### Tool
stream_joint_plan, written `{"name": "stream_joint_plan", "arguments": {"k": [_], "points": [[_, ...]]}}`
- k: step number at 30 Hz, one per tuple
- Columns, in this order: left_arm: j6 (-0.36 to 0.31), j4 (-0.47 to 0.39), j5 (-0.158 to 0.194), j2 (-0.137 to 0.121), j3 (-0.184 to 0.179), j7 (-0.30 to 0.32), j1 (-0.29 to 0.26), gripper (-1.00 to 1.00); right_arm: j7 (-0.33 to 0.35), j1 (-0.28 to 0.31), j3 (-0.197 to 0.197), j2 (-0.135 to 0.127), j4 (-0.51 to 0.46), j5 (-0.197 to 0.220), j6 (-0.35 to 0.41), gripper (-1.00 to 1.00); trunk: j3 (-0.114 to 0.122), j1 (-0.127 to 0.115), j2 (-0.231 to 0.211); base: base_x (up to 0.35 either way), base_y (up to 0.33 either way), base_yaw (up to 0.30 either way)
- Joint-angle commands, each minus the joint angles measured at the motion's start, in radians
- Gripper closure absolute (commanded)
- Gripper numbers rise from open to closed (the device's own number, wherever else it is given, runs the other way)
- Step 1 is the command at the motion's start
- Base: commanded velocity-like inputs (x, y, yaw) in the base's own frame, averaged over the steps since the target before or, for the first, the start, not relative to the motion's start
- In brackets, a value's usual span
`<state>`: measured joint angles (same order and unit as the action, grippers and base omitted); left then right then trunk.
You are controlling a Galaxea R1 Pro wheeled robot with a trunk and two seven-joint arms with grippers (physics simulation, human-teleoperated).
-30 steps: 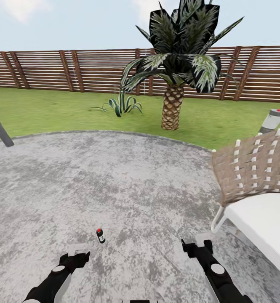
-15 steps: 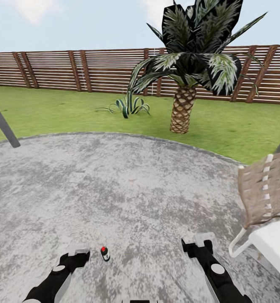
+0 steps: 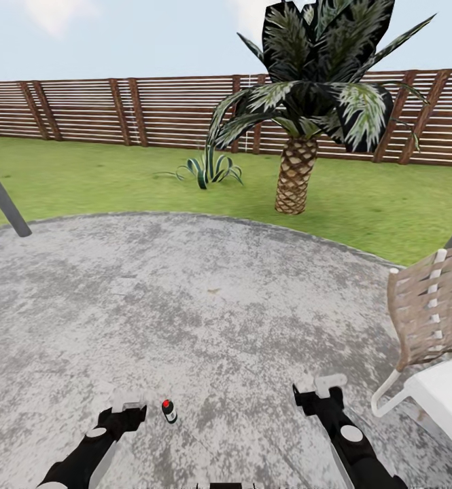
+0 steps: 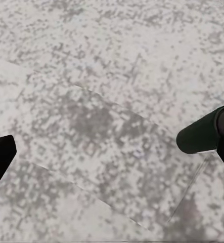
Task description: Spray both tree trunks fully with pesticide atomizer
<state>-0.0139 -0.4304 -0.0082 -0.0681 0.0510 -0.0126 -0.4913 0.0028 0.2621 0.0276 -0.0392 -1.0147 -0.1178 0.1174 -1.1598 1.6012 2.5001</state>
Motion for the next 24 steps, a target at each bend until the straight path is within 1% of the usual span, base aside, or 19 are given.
{"name": "stream_joint_plan", "arguments": {"k": [1,5,13,20,24], "points": [[-0.001,-0.001,-0.001,0.0,0.001,-0.001,-0.001,-1.0,0.0,0.0,0.001,-0.001,-0.002,-0.011,0.007,-1.0,-0.005,0.0,0.001,0.0,0.0,0.0],[-0.001,-0.001,-0.001,0.001,-0.003,0.001,-0.001,-1.0,0.0,0.0,0.0,-0.001,-0.002,-0.011,0.007,-1.0,-0.02,0.002,0.002,0.0,0.0,-0.101],[-0.001,-0.001,-0.002,0.001,-0.008,0.002,-0.001,-1.0,0.0,0.0,-0.003,-0.001,-0.002,-0.011,0.007,-1.0,-0.051,0.006,0.003,0.0,0.0,-0.23],[0.003,-0.001,-0.005,-0.006,-0.009,0.005,-0.002,-1.0,0.0,0.0,-0.002,-0.001,-0.002,-0.011,0.007,-1.0,-0.078,0.009,0.005,0.0,0.0,-0.047],[0.012,-0.001,-0.017,-0.011,-0.01,0.007,-0.004,-1.0,0.0,0.0,-0.002,-0.001,-0.002,-0.011,0.007,-1.0,-0.094,0.011,0.006,0.0,0.0,-0.005]]}}
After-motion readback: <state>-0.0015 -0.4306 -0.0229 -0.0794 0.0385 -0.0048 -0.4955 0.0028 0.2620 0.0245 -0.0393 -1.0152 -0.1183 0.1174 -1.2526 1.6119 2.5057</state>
